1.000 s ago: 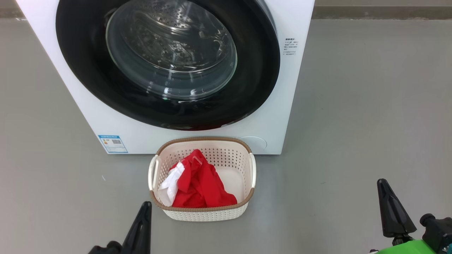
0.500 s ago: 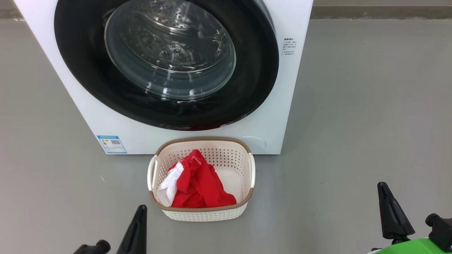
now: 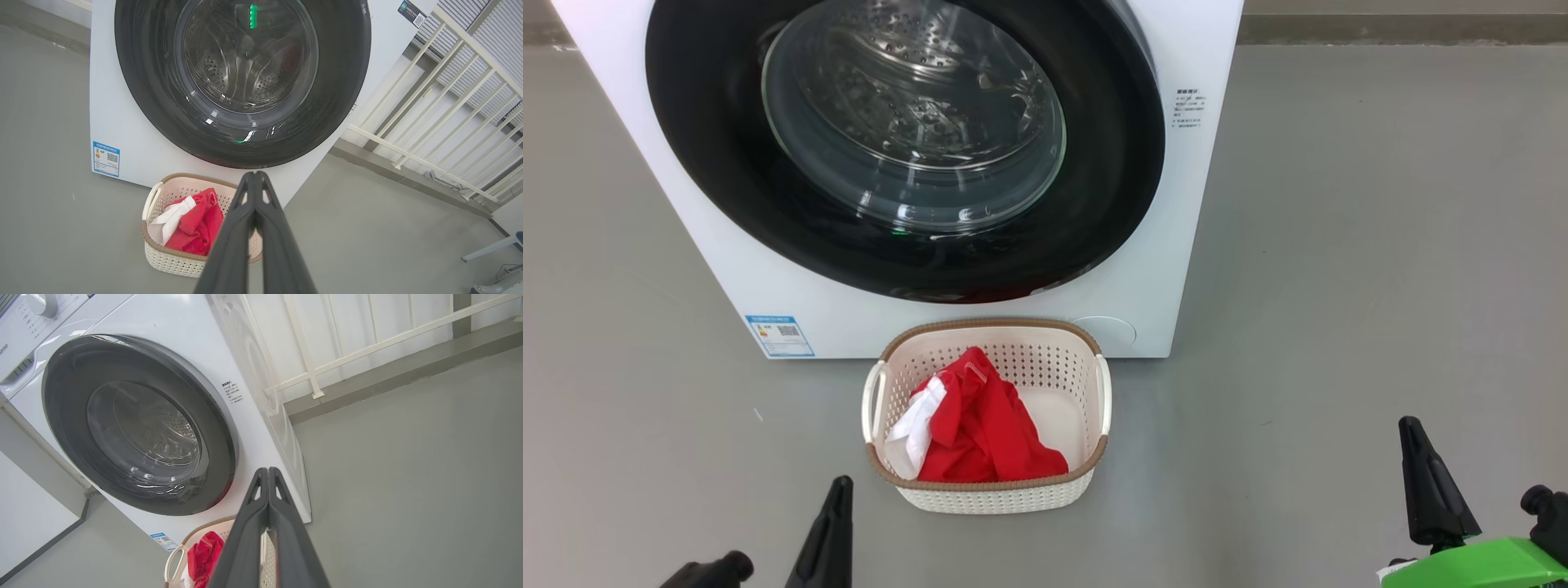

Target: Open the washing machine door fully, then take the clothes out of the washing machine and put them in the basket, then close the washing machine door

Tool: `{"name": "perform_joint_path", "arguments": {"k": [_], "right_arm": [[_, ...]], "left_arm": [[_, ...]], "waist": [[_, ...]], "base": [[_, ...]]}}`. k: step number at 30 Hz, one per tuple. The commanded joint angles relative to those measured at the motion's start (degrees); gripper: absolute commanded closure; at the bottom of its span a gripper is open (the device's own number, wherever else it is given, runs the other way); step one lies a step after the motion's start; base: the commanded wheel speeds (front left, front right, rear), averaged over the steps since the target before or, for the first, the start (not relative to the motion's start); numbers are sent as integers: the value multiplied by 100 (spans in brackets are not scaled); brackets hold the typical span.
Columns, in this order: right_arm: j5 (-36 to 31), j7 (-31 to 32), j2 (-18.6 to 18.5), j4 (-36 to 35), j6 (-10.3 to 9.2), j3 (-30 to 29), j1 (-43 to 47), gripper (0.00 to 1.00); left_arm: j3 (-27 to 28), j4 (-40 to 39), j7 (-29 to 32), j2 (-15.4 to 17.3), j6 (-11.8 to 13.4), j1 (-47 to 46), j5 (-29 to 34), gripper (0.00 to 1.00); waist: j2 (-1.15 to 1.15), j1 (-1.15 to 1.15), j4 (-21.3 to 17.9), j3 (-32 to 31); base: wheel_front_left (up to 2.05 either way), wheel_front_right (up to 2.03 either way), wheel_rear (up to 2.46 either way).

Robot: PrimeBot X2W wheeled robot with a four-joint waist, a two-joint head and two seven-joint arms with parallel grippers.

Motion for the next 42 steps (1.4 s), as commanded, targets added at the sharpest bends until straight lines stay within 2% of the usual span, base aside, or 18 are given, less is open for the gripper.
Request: {"name": "perform_joint_path", "arguments": {"k": [1, 42], "right_arm": [[202, 31, -103, -113, -2, 32, -256, 100], [2933, 713, -182, 257, -5, 105, -689, 100]], "left_arm": [[106, -101, 44, 91, -59, -258, -222, 100], [486, 256, 663, 161, -289, -545, -3068, 100]], "waist": [[0, -1, -3, -1], [0, -1, -68, -18]], "base": [[0, 0, 0], [0, 0, 0]]}}
